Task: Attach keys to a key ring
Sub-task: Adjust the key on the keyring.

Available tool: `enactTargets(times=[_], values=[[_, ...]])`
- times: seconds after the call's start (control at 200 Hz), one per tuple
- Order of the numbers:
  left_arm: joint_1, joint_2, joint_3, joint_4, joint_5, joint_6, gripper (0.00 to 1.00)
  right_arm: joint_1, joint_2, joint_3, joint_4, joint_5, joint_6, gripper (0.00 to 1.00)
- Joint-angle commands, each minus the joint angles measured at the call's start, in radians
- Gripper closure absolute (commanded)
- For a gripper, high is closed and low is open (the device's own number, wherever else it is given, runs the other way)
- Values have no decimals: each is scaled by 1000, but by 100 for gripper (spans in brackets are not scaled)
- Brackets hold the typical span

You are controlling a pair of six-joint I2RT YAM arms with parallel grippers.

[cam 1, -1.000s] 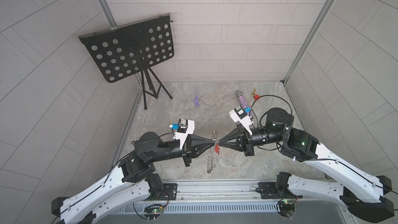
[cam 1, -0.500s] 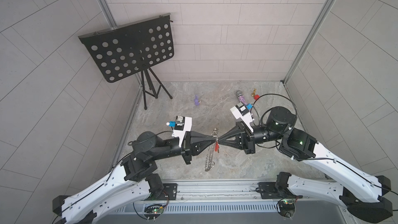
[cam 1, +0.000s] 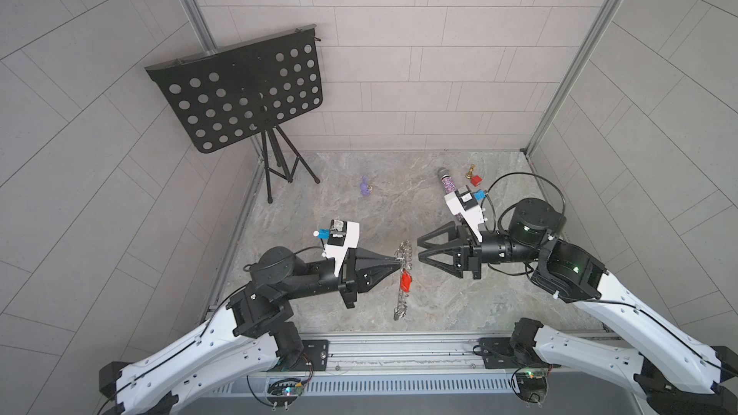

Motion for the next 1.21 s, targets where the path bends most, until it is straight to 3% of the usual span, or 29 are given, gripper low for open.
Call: enactTargets(times=[0.0,0.51,0.876,1.201], values=[[-5,-23,-8,52,-8,-10,100,1,-37,25,-37,42,-58,53],[-5,-3,-39,104,-45,-64,100,130,68,105,-98,90,-175,65],[-5,2,-39,112,-24,-78,100,140,93,108,-97,109,-184,69],[-5,25,-32,110,6,-95,100,146,109,117,-97,108,-184,82]])
